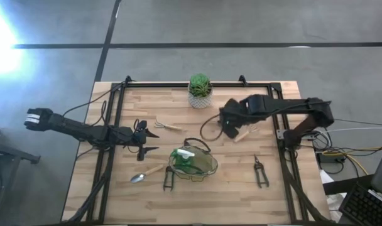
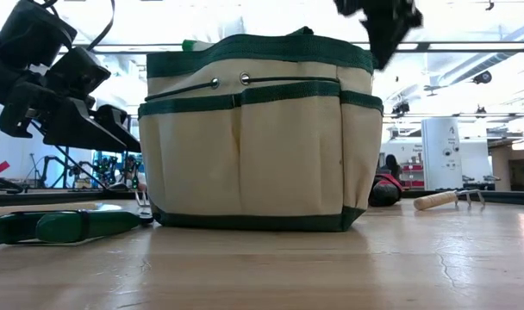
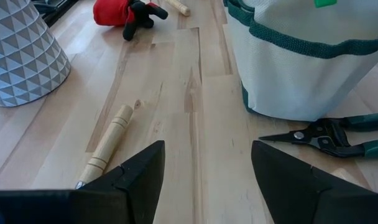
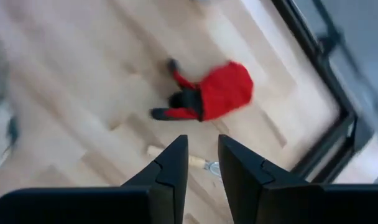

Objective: Pick & Place Garden tools in Gardening bag
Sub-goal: Put the red gloves into the white gardening bag

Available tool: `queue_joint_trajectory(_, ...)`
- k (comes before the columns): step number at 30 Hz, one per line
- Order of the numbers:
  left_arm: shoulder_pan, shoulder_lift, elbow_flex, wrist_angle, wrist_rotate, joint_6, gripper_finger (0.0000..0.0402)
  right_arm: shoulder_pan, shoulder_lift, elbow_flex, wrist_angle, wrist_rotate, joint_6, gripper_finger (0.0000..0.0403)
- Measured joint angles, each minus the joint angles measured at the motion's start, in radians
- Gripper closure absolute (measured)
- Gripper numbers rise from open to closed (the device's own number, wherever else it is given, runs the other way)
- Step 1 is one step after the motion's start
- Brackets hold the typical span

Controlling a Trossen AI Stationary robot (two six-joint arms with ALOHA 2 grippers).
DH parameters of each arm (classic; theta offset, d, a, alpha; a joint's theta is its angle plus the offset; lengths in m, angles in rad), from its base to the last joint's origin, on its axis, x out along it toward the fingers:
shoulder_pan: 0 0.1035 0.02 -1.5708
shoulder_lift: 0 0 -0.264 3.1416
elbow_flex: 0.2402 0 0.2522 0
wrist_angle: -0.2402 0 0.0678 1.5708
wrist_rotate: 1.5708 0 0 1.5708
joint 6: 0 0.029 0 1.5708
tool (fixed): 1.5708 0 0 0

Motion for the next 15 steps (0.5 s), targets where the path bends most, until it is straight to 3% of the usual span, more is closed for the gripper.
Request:
queue_joint_trajectory(6,0.000,0.000,0.000,0.000,0.000,0.000,0.0161,-0.177,-0.114,-0.209,0.194,-0.016,0.148,0.0335)
queue_joint_trajectory(12,0.000,0.000,0.000,-0.001,0.000,0.000,0.0161,-0.322,-0.188,-0.392,0.589,-0.199,0.074,0.0328)
queue_joint_trajectory(15,0.000,0.000,0.000,-0.001,0.000,0.000,0.0161,-0.370,-0.198,-0.450,0.726,-0.237,0.071,0.0321)
